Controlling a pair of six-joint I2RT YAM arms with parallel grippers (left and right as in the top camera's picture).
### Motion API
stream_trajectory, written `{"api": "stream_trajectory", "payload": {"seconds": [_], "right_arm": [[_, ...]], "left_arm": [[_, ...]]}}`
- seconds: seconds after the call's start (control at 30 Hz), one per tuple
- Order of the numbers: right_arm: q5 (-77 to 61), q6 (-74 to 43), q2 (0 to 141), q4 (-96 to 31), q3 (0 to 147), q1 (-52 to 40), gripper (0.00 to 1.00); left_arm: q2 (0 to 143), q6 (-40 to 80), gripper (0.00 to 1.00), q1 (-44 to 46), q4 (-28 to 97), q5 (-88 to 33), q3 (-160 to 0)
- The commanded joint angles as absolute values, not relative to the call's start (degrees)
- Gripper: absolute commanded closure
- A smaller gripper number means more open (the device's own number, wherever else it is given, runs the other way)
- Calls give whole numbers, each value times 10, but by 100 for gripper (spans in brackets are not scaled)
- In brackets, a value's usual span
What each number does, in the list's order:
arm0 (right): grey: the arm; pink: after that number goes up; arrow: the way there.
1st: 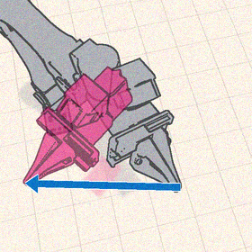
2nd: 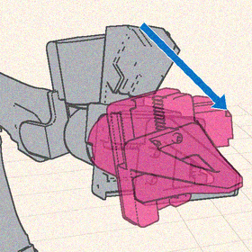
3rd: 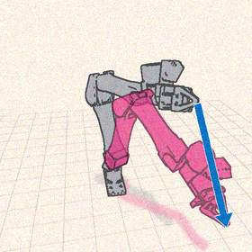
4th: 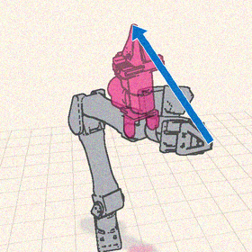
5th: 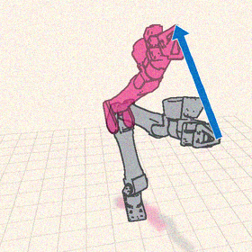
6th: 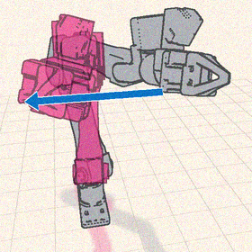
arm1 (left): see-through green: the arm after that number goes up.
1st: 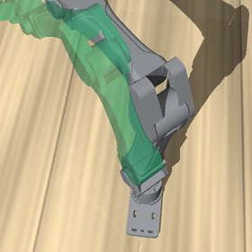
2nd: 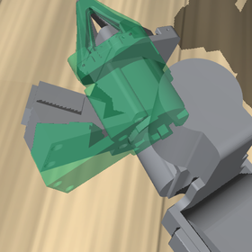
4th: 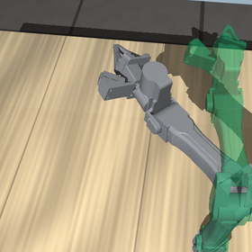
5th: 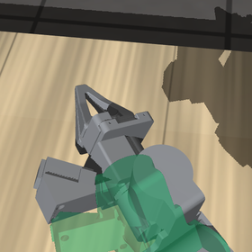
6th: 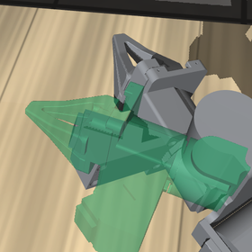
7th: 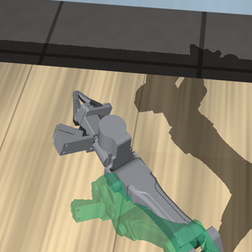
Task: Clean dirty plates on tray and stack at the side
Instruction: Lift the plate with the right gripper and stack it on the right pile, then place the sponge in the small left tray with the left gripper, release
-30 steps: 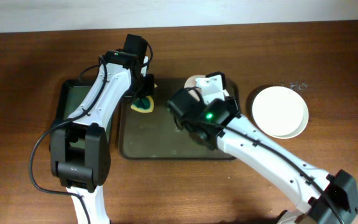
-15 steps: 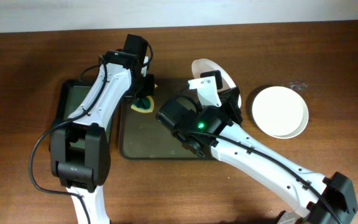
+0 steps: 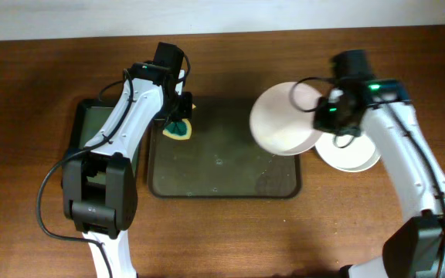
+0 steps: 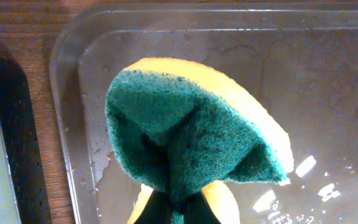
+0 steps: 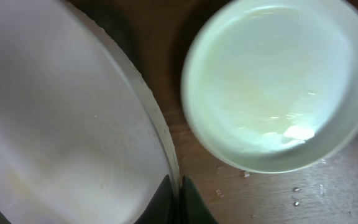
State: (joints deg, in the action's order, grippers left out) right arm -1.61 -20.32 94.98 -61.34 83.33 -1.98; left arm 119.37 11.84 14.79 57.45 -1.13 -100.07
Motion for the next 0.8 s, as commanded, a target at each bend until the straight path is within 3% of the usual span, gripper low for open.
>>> {"api": "stream_trajectory", "payload": {"seconds": [0.0, 0.13, 0.37, 0.5, 0.57, 0.77], "right_arm": [[-77, -186, 965, -617, 834, 97, 96], [-75, -186, 1018, -608, 813, 203, 96], [-71, -186, 1074, -542, 755, 271, 95], [-88, -162, 1074, -553, 752, 260, 60], [-103, -154, 1072, -571, 758, 246, 50], [-103, -138, 1027, -642, 855, 192, 43]], "left_arm": [[1181, 126, 100, 150, 573, -17, -1006], [1181, 126, 100, 150, 573, -17, -1006], [1181, 126, 100, 150, 573, -17, -1006], [1179, 117, 100, 142, 580, -11, -1016], [1173, 96, 100, 126, 610, -11, -1042], [1161, -51, 100, 47, 719, -10, -1128]]}}
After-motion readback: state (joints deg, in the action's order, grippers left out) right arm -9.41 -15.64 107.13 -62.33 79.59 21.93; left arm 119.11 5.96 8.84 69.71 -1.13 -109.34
